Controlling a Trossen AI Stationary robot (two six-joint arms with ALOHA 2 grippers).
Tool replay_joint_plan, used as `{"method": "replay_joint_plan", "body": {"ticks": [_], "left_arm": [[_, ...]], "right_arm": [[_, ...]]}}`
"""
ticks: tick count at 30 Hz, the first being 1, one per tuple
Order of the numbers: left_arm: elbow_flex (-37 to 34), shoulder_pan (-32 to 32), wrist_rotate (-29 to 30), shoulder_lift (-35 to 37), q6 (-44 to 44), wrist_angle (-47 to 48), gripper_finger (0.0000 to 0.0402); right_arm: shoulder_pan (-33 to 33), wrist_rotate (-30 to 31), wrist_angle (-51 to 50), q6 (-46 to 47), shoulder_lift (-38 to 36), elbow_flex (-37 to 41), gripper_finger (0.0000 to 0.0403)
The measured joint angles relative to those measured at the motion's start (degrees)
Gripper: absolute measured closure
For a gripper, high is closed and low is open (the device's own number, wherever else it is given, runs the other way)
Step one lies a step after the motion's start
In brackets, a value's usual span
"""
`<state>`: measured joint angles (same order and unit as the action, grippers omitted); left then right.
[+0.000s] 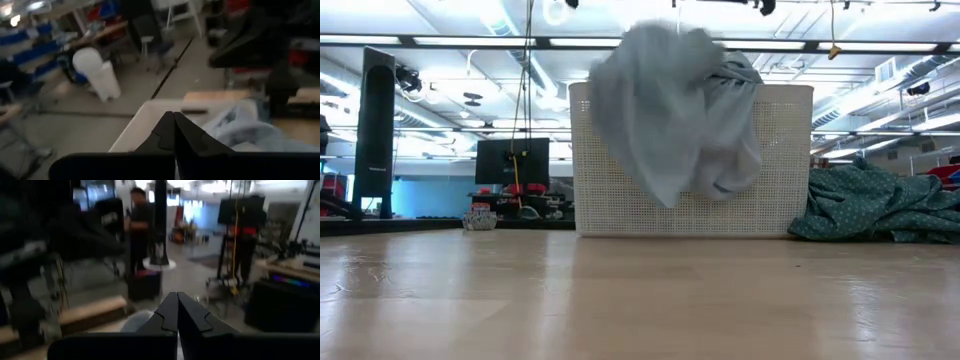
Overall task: Sort clothes
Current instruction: Put the blue long sleeve into the laundry bin
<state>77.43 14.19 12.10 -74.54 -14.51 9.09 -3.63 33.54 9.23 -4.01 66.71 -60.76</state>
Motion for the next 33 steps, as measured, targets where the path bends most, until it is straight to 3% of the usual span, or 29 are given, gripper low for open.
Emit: {"method": "replay_joint_plan", "body": {"ticks": [6, 12, 19, 28, 33], "left_arm": [[0.7, 2.6, -0.3, 0.0, 1.5, 14.1, 0.0401], [0.7, 2.5, -5.0, 0.0, 3.0, 22.2, 0.0401], [0.7, 1.5, -5.3, 0.9, 3.7, 26.1, 0.0401], [0.6, -0.7, -8.4, 9.2, 7.5, 36.7, 0.0401], [-5.0, -5.7, -7.4, 16.0, 11.4, 37.4, 0.0401]], "right_arm": [[-2.3, 1.7, -16.7, 6.1, -2.1, -1.1, 0.0403], [-2.4, 0.6, -28.8, 12.4, -5.9, -1.1, 0.0403], [-1.1, -6.2, -37.1, 16.0, -10.8, -1.1, 0.0395], [0.1, -12.6, -43.0, 19.6, -10.8, -1.1, 0.0333], [2.6, -14.1, -45.0, 21.0, -9.0, -1.0, 0.0286]]}}
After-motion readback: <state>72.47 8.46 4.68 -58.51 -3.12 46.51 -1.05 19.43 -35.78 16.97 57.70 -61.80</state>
